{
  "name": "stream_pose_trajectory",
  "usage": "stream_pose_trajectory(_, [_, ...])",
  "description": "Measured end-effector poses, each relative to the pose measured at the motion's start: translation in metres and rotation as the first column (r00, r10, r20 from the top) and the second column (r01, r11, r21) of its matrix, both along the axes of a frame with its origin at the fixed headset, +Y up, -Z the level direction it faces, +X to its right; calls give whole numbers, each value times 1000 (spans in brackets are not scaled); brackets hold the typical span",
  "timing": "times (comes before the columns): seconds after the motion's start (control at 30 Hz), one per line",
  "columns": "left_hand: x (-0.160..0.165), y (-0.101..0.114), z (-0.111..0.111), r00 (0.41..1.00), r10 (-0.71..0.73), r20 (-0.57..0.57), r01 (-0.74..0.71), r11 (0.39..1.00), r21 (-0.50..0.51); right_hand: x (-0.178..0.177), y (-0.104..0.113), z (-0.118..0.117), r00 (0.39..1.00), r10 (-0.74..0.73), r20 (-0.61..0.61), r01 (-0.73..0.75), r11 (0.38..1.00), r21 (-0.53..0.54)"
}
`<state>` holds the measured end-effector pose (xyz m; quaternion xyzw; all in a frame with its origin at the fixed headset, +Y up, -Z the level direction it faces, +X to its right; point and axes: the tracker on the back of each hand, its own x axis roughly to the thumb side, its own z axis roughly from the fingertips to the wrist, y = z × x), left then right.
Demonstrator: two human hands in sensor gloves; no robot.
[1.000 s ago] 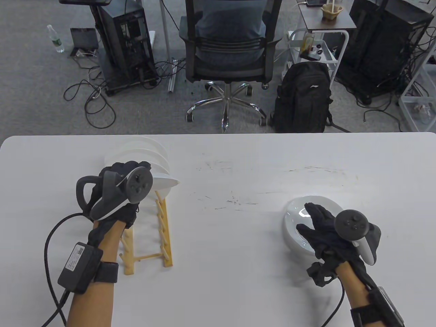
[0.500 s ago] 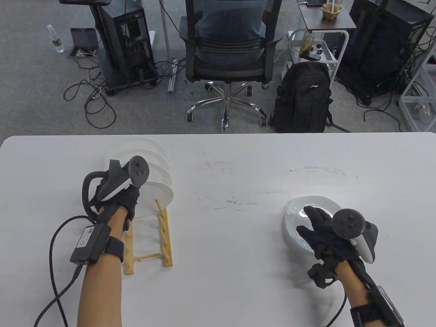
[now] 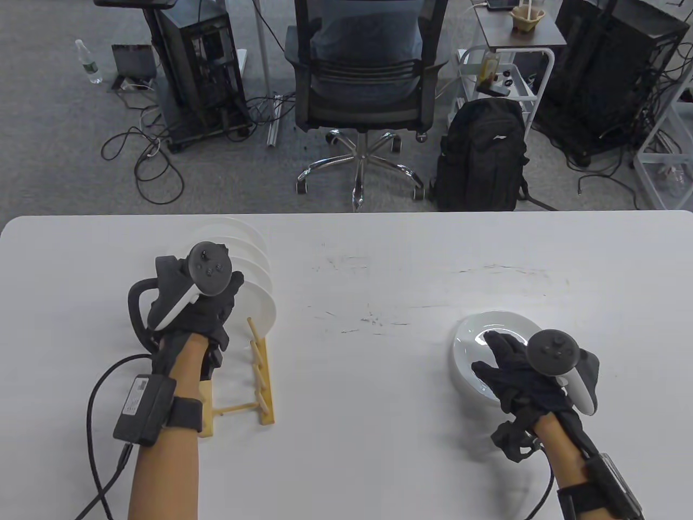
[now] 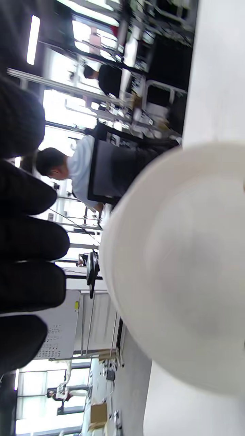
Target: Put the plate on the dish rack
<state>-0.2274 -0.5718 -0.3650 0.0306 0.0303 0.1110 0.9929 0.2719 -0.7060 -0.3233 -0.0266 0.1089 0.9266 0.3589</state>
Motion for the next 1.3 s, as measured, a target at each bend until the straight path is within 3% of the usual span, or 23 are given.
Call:
stream_pose_trajectory(0.1, [19,-5,26,995,97,38,-98,994,46,-2,-2,0,1000,5,-11,-5,1000,-21])
stream_pose_trajectory(0.33, [76,-57,72,963,222,151,-230,973,37,-7,-4,0,999,32,-29,-33,999,-14])
stream_pose_trajectory(0.5, [86,-86,67,961,199,190,-213,975,57,2,3,0,999,32,-3,-32,999,-30])
stream_pose_trajectory(0.7, [85,-99,73,964,149,219,-166,984,63,40,4,-4,971,121,207,-115,993,-41])
stream_pose_trajectory(0.8, [90,-104,74,957,149,251,-158,987,16,60,-15,-6,899,273,341,-250,962,-112])
stream_pose_trajectory(0.93, [91,-106,73,954,151,261,-157,988,2,65,-34,-10,796,504,337,-415,858,-302])
stream_pose_trajectory(1.07, [92,-107,74,953,147,264,-151,988,-5,65,-44,-18,745,567,351,-447,815,-368])
stream_pose_trajectory(1.2, [90,-109,72,953,162,257,-160,987,-29,81,-51,-16,789,435,433,-294,887,-356])
stream_pose_trajectory(1.3, [91,-110,72,951,168,260,-162,986,-41,90,-45,-13,768,405,495,-273,908,-320])
